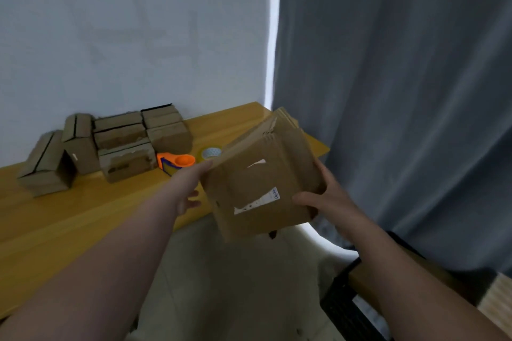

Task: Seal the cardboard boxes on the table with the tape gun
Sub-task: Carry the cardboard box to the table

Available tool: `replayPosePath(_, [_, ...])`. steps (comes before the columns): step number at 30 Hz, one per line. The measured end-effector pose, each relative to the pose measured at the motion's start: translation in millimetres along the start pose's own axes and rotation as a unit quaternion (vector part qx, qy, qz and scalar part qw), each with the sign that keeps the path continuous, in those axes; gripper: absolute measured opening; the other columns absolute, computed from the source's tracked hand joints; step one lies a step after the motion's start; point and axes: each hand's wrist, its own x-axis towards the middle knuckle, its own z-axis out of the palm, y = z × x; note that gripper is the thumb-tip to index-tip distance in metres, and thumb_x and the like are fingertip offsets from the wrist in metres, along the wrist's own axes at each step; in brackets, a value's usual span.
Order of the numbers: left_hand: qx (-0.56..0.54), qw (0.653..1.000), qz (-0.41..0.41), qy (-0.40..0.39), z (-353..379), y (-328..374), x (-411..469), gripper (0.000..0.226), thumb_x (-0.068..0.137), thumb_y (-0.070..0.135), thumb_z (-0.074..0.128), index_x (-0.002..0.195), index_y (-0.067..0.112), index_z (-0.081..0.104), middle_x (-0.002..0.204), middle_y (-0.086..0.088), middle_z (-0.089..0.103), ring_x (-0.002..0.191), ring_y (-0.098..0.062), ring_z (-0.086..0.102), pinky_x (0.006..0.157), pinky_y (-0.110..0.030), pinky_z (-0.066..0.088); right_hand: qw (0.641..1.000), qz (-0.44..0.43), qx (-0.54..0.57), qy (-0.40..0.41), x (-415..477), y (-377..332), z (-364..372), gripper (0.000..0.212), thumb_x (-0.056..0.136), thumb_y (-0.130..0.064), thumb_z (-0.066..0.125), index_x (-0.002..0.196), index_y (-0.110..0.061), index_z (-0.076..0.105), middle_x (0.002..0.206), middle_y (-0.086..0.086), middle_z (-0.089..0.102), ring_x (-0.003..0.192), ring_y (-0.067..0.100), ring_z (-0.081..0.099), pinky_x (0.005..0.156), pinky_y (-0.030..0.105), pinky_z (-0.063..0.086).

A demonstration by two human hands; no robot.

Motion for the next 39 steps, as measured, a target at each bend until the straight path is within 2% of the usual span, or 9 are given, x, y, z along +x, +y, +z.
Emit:
replayPosePath(4, [-0.079,0.997,-0.01,-0.008,-2.6,8.3,41.9,0.056,0.088,0.055,0.057,0.128,0.016,0.05,0.133,-0.008,0.05,0.107,-0.028,0.053,0.088,-0.045,0.043,0.998,0.034,0.029,-0.053,55.2,5.7,4.1,0.114,0.05,-0.037,0.085,0.147,-0.044,0.025,0.134,-0.01,0.047,0.118,0.019,0.054,0.095,0.043,0.052])
replayPosePath(9, [-0.163,0.985,-0.043,-0.03,-11.5,22.0,107.1,0.052,0.09,0.055,0.052,0.122,0.015,0.058,0.115,-0.011,0.062,0.103,-0.03,0.059,0.077,-0.044,0.048,0.986,0.085,0.084,-0.112,133.7,12.7,11.8,0.092,0.065,-0.027,0.081,0.143,-0.036,0.033,0.13,0.001,0.055,0.106,0.021,0.062,0.07,0.027,0.055])
replayPosePath(15, [-0.185,0.98,-0.065,0.026,-36.6,43.9,179.9,0.048,0.088,0.054,0.057,0.119,0.017,0.062,0.118,-0.014,0.063,0.107,-0.035,0.059,0.09,-0.05,0.048,0.965,0.15,0.068,-0.203,237.2,21.1,43.5,0.102,0.052,-0.036,0.082,0.144,-0.037,0.037,0.131,0.002,0.058,0.119,0.026,0.056,0.097,0.048,0.05])
replayPosePath(18, [-0.171,0.982,-0.048,0.066,-44.8,56.9,203.3,0.039,0.089,0.05,0.058,0.112,0.019,0.064,0.108,-0.011,0.065,0.099,-0.03,0.06,0.077,-0.042,0.05,0.959,0.163,0.04,-0.23,276.5,21.4,61.5,0.088,0.055,-0.033,0.076,0.138,-0.038,0.046,0.126,0.0,0.063,0.117,0.023,0.057,0.095,0.045,0.052])
replayPosePath(21, [-0.169,0.979,-0.034,0.107,-44.8,59.1,217.0,0.035,0.092,0.043,0.056,0.115,0.017,0.057,0.097,-0.004,0.062,0.087,-0.022,0.058,0.063,-0.033,0.043,0.955,0.181,0.014,-0.234,306.8,28.9,82.2,0.069,0.07,-0.023,0.069,0.136,-0.033,0.05,0.125,0.001,0.062,0.118,0.024,0.055,0.106,0.049,0.041])
replayPosePath(24, [-0.151,0.98,-0.022,0.126,-48.3,50.9,225.5,0.045,0.092,0.038,0.055,0.133,0.021,0.047,0.106,-0.003,0.057,0.09,-0.02,0.054,0.064,-0.032,0.041,0.952,0.201,0.01,-0.231,326.8,38.7,101.2,0.055,0.087,0.0,0.056,0.137,-0.023,0.048,0.124,0.005,0.06,0.113,0.026,0.056,0.094,0.042,0.048])
replayPosePath(32, [-0.179,0.981,-0.001,0.075,-53.6,15.3,231.4,0.046,0.092,0.01,0.049,0.127,0.039,0.043,0.111,0.005,0.056,0.098,-0.02,0.054,0.075,-0.036,0.047,0.944,0.203,-0.05,-0.256,358.9,57.3,119.4,0.078,0.081,0.013,0.06,0.146,-0.022,0.035,0.127,0.006,0.056,0.113,0.029,0.056,0.088,0.042,0.049])
replayPosePath(35, [-0.183,0.981,0.001,0.068,-52.1,8.1,228.2,0.062,0.078,0.01,0.06,0.131,0.037,0.04,0.111,0.002,0.055,0.098,-0.023,0.054,0.071,-0.036,0.046,0.936,0.211,-0.051,-0.277,364.0,58.4,116.7,0.091,0.074,-0.001,0.077,0.148,-0.028,0.03,0.136,0.007,0.05,0.116,0.029,0.054,0.082,0.039,0.05])
replayPosePath(39, [-0.184,0.981,-0.004,0.063,-50.3,-0.3,222.3,0.091,0.058,0.017,0.06,0.142,0.032,0.03,0.118,-0.003,0.052,0.103,-0.028,0.054,0.07,-0.037,0.048,0.927,0.238,-0.013,-0.291,363.5,64.2,116.2,0.123,0.039,-0.05,0.094,0.144,-0.031,0.033,0.133,0.005,0.053,0.116,0.029,0.056,0.093,0.05,0.051])
